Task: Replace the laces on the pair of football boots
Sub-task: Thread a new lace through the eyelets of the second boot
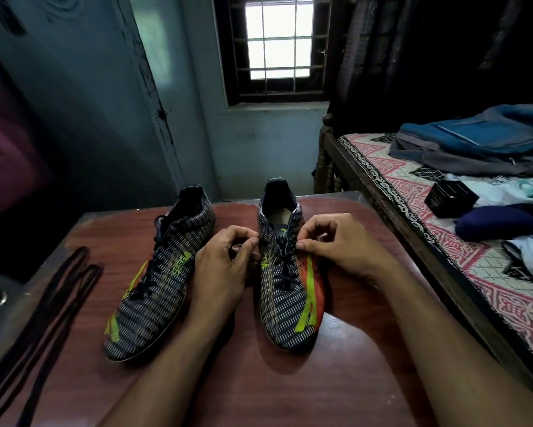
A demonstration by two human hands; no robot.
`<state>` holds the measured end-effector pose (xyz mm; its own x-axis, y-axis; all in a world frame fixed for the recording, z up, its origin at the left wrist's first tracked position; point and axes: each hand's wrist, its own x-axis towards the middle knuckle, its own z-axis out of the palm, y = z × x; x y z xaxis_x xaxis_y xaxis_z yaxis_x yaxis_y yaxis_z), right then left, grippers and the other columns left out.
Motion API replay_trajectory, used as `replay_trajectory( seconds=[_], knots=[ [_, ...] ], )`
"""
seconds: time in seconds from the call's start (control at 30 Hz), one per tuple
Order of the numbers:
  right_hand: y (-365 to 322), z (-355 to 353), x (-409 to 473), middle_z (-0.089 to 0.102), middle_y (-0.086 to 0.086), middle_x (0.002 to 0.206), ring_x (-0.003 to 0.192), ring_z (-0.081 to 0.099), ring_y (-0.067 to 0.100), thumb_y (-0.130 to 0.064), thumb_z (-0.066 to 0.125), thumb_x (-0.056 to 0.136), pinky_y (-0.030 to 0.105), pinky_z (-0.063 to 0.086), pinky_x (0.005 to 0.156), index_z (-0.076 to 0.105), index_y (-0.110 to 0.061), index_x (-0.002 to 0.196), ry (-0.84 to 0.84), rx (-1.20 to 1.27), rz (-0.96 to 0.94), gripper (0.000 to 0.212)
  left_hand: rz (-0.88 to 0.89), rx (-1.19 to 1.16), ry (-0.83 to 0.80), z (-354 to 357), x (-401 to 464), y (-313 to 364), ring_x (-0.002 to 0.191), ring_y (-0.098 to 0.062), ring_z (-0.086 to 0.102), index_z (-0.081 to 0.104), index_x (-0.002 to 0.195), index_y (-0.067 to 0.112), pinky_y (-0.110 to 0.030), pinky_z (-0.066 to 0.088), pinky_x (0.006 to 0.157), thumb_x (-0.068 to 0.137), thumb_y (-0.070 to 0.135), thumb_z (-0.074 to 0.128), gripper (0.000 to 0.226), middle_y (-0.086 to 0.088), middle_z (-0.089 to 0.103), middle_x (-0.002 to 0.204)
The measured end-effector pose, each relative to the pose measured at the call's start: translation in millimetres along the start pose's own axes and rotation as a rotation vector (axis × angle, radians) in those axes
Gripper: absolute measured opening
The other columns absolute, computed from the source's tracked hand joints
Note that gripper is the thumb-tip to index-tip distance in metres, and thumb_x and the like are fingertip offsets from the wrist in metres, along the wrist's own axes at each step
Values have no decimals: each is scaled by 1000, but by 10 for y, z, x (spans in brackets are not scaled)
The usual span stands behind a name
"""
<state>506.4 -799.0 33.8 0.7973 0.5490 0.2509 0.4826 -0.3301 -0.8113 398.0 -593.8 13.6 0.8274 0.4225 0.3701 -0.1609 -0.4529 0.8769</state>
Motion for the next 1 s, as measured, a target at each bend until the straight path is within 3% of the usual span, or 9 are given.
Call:
replay_trajectory(
  seconds=[0.13, 0.3, 0.5, 0.6, 0.67, 0.73, 0.8, 0.9, 1.0],
  knots=[
    [-17, -25, -9, 76, -2, 86, 72, 65, 6, -20, 82, 87, 22, 54, 71, 79, -26, 95, -22, 31, 52, 10, -19, -19, -31, -14, -6, 24, 68, -12, 72, 71, 90, 25, -40, 63, 57, 98, 11, 68, 16, 2, 72, 78],
    [-82, 43, -8, 71, -15, 84, 71, 59, -8, -22, 72, 95, 10, 44, 68, 75, -24, 92, 17, -113, -28, 5, 33, 61, -56, -20, -1, 9, 65, -5, 69, 71, 90, 25, -19, 54, 58, 96, 9, 69, 17, 8, 72, 75],
    [-57, 149, 0, 60, -13, 72, 64, 51, 6, -30, 61, 102, 21, 41, 63, 65, -20, 82, 32, -77, -66, 22, 142, 224, -62, -52, 40, -77, 74, 0, 67, 78, 98, 30, -28, 56, 70, 96, 24, 71, 9, 19, 73, 84],
    [-15, 235, 32, 58, -15, 67, 62, 49, -1, -30, 64, 101, 15, 38, 60, 58, -25, 75, 112, -81, -77, 27, 180, 278, -68, -87, 25, -147, 80, 1, 67, 79, 104, 30, -29, 56, 75, 96, 30, 70, 12, 19, 73, 90],
    [23, 262, 40, 59, -11, 69, 65, 51, -2, -30, 67, 98, 16, 39, 63, 57, -25, 76, 187, -94, -72, 25, 222, 360, -111, -137, -36, -131, 84, 3, 66, 79, 109, 30, -32, 56, 77, 96, 45, 65, 25, 19, 73, 93],
    [48, 299, 43, 62, -7, 73, 70, 57, 9, -38, 66, 95, 30, 44, 66, 57, -24, 78, 220, -103, -68, 24, 222, 444, -172, -229, -137, -29, 86, 2, 65, 77, 116, 34, -34, 56, 76, 93, 59, 54, 41, 21, 73, 95],
    [62, 328, 49, 65, -5, 78, 73, 58, 15, -44, 63, 91, 34, 43, 66, 58, -23, 79, 227, -112, -56, 25, 250, 588, -232, -322, -248, 76, 85, -3, 59, 73, 122, 41, -33, 52, 74, 93, 66, 45, 48, 23, 71, 96],
    [21, 348, 33, 68, 0, 83, 79, 61, 18, -33, 69, 95, 31, 37, 69, 58, -23, 80, 222, -112, -70, 21, 288, 768, -286, -575, -451, 225, 85, -11, 57, 78, 111, 39, -34, 50, 72, 92, 66, 40, 50, 20, 71, 95],
    [-30, 344, 27, 70, 4, 88, 89, 66, 24, -30, 69, 95, 36, 47, 76, 59, -25, 80, 223, -127, -41, 18, 380, 1017, -253, -856, -605, 308, 82, -19, 66, 76, 98, 32, -33, 52, 64, 94, 55, 41, 42, 12, 73, 88]
  ],
)
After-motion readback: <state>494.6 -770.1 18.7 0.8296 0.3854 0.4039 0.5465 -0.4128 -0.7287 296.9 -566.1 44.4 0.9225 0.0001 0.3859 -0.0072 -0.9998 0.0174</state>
